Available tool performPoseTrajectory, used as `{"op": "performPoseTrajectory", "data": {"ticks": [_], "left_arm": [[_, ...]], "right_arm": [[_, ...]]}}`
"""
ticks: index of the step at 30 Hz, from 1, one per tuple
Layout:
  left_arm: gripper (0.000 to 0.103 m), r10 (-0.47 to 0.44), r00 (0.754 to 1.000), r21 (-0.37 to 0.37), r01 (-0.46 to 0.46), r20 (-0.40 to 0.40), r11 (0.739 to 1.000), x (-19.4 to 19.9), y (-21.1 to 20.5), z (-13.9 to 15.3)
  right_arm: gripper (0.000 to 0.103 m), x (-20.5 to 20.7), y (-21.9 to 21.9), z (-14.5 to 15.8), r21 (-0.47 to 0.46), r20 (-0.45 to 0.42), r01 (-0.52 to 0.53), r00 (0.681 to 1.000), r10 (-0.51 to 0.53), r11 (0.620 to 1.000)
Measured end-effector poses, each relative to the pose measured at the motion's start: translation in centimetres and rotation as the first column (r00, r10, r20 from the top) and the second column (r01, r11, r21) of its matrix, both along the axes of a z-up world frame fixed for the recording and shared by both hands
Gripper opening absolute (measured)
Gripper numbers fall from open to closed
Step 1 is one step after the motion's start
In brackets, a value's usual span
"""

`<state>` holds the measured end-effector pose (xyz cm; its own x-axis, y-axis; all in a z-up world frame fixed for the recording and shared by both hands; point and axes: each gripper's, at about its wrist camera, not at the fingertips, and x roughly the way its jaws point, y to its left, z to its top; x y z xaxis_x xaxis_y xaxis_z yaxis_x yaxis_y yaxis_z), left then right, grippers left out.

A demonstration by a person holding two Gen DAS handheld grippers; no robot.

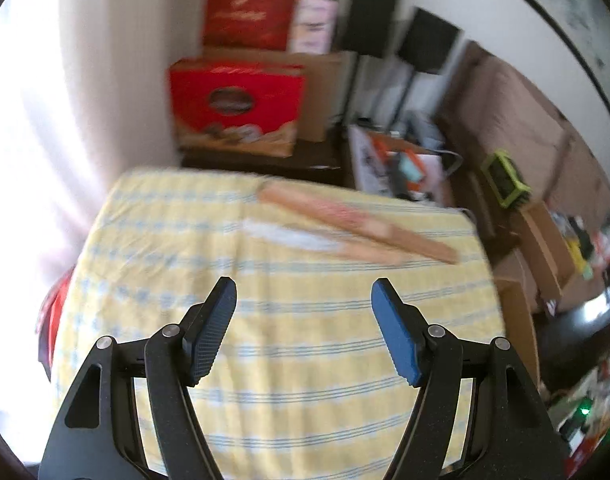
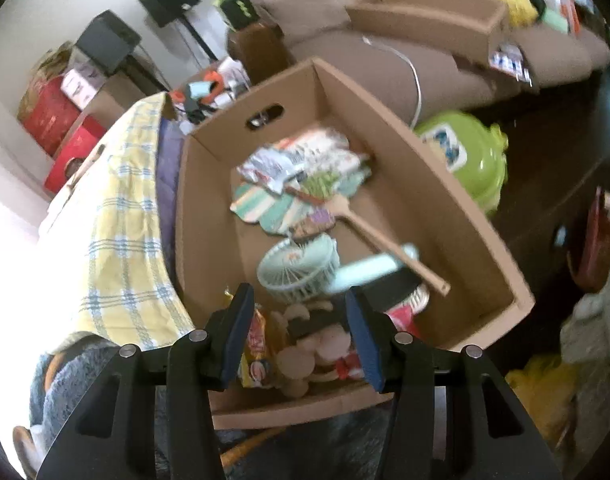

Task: Organize objects
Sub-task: 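Move both open grippers from the box over the fans on the table, then grasp the white paper fan with the left gripper while the right gripper grips its wooden end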

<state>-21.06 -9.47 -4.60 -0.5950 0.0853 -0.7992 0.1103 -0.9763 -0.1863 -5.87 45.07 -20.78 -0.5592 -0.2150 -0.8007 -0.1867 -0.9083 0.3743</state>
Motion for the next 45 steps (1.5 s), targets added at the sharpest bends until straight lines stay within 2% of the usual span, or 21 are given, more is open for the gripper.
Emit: {"op": "performPoseTrajectory", "data": {"ticks": [2,5,7,9,12,14,16,17,19,20,22,24,26,28,32,36,40,41,43,45], "left_arm": [[0.067,0.014,1.000,-0.004,-0.014,0.023,1.000,0.1,-1.9,-1.1],[0.067,-0.002,1.000,-0.010,0.002,0.024,1.000,-0.3,-3.2,-2.8],[0.067,-0.020,1.000,-0.011,0.020,0.016,1.000,-1.1,-3.6,-3.7],[0.067,-0.046,0.999,-0.018,0.045,-0.029,0.999,-1.7,-3.9,-4.4],[0.067,-0.083,0.992,-0.019,0.081,-0.096,0.996,-3.2,-4.3,-6.1],[0.067,-0.115,0.989,0.006,0.116,-0.097,0.993,-4.5,-4.4,-7.5],[0.067,-0.139,0.987,0.019,0.141,-0.082,0.990,-5.6,-4.4,-8.9],[0.067,-0.155,0.985,0.025,0.157,-0.072,0.987,-6.3,-4.3,-9.5],[0.067,-0.162,0.985,0.024,0.164,-0.063,0.986,-7.2,-4.4,-10.2],[0.067,-0.154,0.986,0.004,0.154,-0.057,0.988,-7.7,-4.4,-10.4],[0.067,-0.121,0.992,-0.045,0.119,-0.040,0.992,-8.6,-4.6,-10.8],[0.067,-0.122,0.992,-0.032,0.121,-0.030,0.992,-9.7,-5.0,-11.0],[0.067,-0.131,0.991,-0.016,0.131,-0.025,0.991,-10.6,-5.2,-11.2],[0.067,-0.153,0.988,-0.002,0.153,-0.021,0.988,-11.4,-5.2,-11.4],[0.067,-0.220,0.975,0.004,0.220,-0.008,0.975,-12.2,-4.4,-11.8],[0.067,-0.248,0.969,-0.007,0.247,-0.018,0.969,-12.3,-3.7,-11.8],[0.069,-0.303,0.953,0.036,0.304,-0.028,0.952,-12.3,-3.2,-11.7],[0.071,-0.324,0.946,0.019,0.324,-0.013,0.946,-12.3,-2.7,-11.9],[0.079,-0.356,0.935,-0.060,0.355,-0.003,0.933,-12.2,-1.4,-12.1],[0.078,-0.358,0.934,-0.096,0.356,-0.004,0.930,-11.9,-0.8,-12.0]], "right_arm": [[0.050,-0.7,-0.2,0.8,-0.034,-0.026,-0.014,1.000,0.013,0.999],[0.050,-2.9,-2.6,3.9,0.010,-0.078,-0.069,0.995,0.069,0.998],[0.050,-4.1,-4.4,5.7,0.002,-0.113,-0.112,0.987,0.112,0.994],[0.050,-5.6,-7.1,7.6,-0.001,-0.151,-0.157,0.976,0.155,0.988],[0.049,-9.0,-12.5,9.5,0.042,-0.142,-0.263,0.953,0.266,0.964],[0.047,-11.3,-16.5,10.4,0.080,-0.132,-0.342,0.927,0.350,0.936],[0.047,-13.5,-20.6,11.3,0.117,-0.138,-0.427,0.887,0.440,0.897],[0.047,-15.0,-23.1,11.5,0.139,-0.145,-0.477,0.857,0.494,0.868],[0.047,-17.1,-26.4,11.1,0.148,-0.132,-0.541,0.819,0.558,0.828],[0.047,-18.8,-28.4,10.7,0.146,-0.113,-0.573,0.800,0.589,0.807],[0.047,-21.0,-30.8,9.7,0.141,-0.081,-0.603,0.784,0.616,0.785],[0.047,-23.3,-33.1,8.5,0.155,-0.049,-0.609,0.781,0.622,0.778],[0.047,-25.1,-34.6,7.6,0.175,-0.020,-0.593,0.796,0.605,0.786],[0.047,-26.1,-35.9,7.0,0.172,-0.016,-0.599,0.792,0.610,0.782],[0.047,-26.8,-37.3,6.4,0.195,-0.008,-0.600,0.790,0.613,0.776],[0.047,-27.0,-37.9,5.6,0.205,0.001,-0.598,0.792,0.610,0.775],[0.047,-27.0,-38.0,5.6,0.211,0.000,-0.599,0.791,0.612,0.773],[0.048,-27.0,-38.0,5.6,0.202,0.000,-0.600,0.790,0.613,0.774],[0.048,-26.9,-38.0,5.6,0.201,-0.004,-0.599,0.791,0.612,0.775],[0.048,-26.9,-37.9,5.6,0.192,-0.008,-0.594,0.795,0.606,0.781]]}}
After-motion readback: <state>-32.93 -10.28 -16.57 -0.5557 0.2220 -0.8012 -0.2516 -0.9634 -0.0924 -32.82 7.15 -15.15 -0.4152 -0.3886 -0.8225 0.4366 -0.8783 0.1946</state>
